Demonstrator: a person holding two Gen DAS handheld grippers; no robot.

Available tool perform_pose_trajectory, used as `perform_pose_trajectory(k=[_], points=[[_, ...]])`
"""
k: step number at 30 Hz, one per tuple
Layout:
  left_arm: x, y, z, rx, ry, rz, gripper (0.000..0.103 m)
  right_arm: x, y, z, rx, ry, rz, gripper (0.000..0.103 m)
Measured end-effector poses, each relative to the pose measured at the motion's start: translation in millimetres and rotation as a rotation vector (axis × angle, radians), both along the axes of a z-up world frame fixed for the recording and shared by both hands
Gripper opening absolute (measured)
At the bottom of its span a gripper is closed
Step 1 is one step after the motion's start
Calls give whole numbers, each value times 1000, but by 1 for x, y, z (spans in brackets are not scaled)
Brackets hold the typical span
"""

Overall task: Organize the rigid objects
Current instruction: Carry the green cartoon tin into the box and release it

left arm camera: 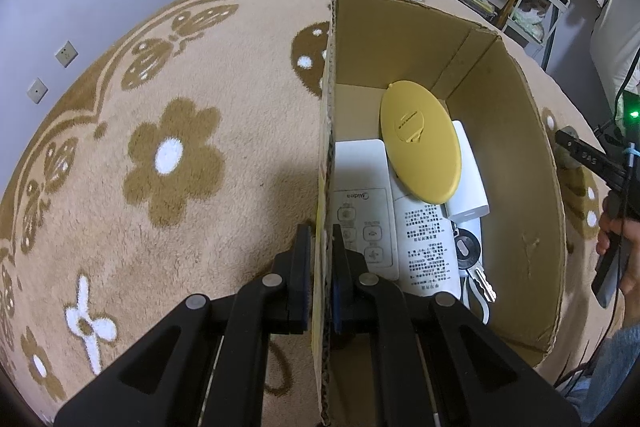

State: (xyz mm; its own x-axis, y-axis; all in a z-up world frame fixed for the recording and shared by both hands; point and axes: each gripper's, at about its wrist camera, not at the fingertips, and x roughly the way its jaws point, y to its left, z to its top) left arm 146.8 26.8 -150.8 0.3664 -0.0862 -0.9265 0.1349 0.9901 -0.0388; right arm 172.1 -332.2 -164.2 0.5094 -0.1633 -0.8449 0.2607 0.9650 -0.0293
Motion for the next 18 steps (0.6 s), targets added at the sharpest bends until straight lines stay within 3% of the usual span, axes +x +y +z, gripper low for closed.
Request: perform_pose_trajectory(k=[10,18], points=[[1,1,-1,6,-8,8,9,-18,48,78,95,-178,116,59],[-1,1,-1,6,-8,7,9,-37,111,150,172,-346,299,59]])
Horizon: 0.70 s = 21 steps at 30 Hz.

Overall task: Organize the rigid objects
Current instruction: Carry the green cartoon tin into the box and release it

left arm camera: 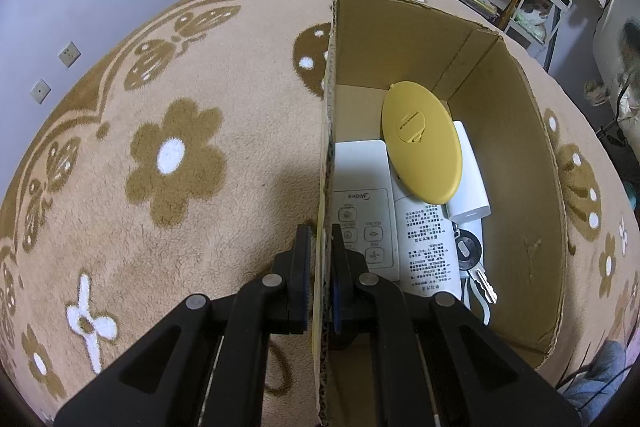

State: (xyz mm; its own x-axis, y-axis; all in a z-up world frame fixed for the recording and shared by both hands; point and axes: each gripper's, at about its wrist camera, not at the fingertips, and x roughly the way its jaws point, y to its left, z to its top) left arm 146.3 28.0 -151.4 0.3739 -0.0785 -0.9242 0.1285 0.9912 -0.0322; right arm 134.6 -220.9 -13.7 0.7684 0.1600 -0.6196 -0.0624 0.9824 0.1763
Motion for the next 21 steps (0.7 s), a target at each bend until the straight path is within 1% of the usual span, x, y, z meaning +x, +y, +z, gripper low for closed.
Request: perform_pose_trajectory(k=[2,5,6,9,10,17,19,21], points=[[0,0,0,1,0,0,9,-4,15,9,31,-14,45,59],[-1,0,0,-3,0,2,9,-9,39,13,53,-8,104,59],[0,0,0,-6,0,2,9,-9,44,11,74,3,124,59],[-1,-1,0,-9,1,2,9,-5,58,-3,190,56,196,59],[-1,-1,0,-10,1,2,9,-3,65,-9,202,74,207,59],[-1,-1,0,-13,2,2,9,4,89,-51,161,169,230,59],[-1,-1,0,-13,2,3,9,5,94,-62,134,195,227,59],[-1,-1,0,-13,2,2,9,6,93,-68,115,209,230,59]])
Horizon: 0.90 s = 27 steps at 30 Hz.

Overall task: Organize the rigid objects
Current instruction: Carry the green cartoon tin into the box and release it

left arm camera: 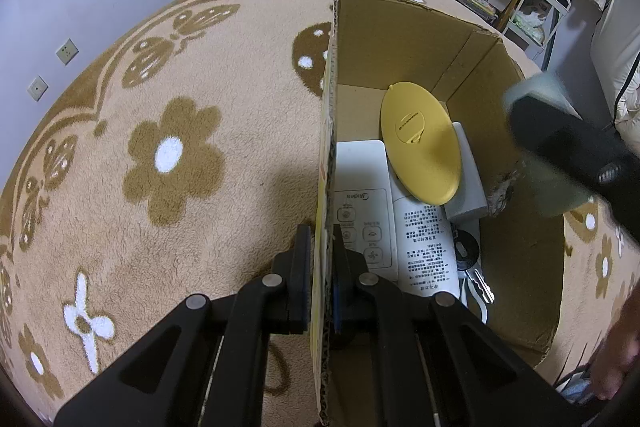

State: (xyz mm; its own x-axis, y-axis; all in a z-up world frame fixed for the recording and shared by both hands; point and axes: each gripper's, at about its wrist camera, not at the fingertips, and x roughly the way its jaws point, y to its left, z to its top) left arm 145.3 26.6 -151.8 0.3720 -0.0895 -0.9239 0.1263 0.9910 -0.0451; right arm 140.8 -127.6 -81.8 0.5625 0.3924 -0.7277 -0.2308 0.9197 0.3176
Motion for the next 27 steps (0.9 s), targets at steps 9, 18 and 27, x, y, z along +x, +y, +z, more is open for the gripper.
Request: perform_pose_trajectory(k=[9,18,27], points=[[0,0,0,-1,1,1,9,1,7,-20,-83,35,-5,59],[-1,-1,0,2,1,-1,9,2,5,-21,-100,28,-14,58],[-5,-5,4,26,-12,-11,9,1,6,-11,-114,32,-30,59]])
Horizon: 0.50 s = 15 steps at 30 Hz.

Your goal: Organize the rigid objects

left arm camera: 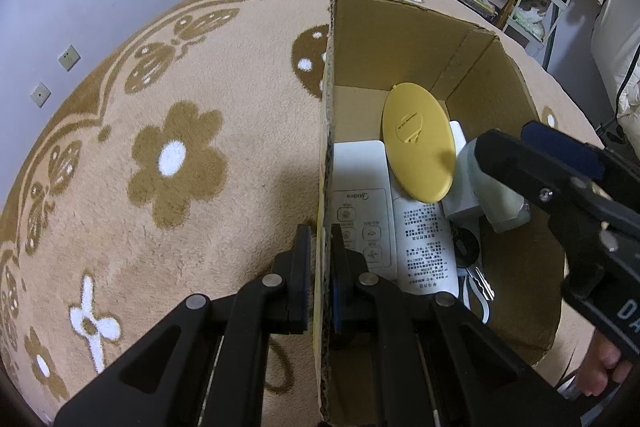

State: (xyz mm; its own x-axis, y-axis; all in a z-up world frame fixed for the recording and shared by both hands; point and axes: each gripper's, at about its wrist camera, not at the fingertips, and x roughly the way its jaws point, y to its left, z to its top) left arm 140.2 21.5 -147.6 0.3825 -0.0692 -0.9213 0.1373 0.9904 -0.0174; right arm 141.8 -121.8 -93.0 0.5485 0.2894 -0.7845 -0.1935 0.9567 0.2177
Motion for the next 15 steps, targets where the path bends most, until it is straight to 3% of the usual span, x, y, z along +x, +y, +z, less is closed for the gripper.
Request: perform_pose_trajectory(k=[3,7,11,15], points=[[-2,1,3,-8,-11,1,9,-4,-1,9,-12,-11,-17,62],[-6,3,16,-24,-44,5,9,-10,-2,22,-56,-38,-40,82],[-12,6,32,-38,-82,4,9,-18,2,31,-128,-47,-44,87],[-21,10,47,-31,-127,2,11,-26,-3,37,-146,-32,-68,99]])
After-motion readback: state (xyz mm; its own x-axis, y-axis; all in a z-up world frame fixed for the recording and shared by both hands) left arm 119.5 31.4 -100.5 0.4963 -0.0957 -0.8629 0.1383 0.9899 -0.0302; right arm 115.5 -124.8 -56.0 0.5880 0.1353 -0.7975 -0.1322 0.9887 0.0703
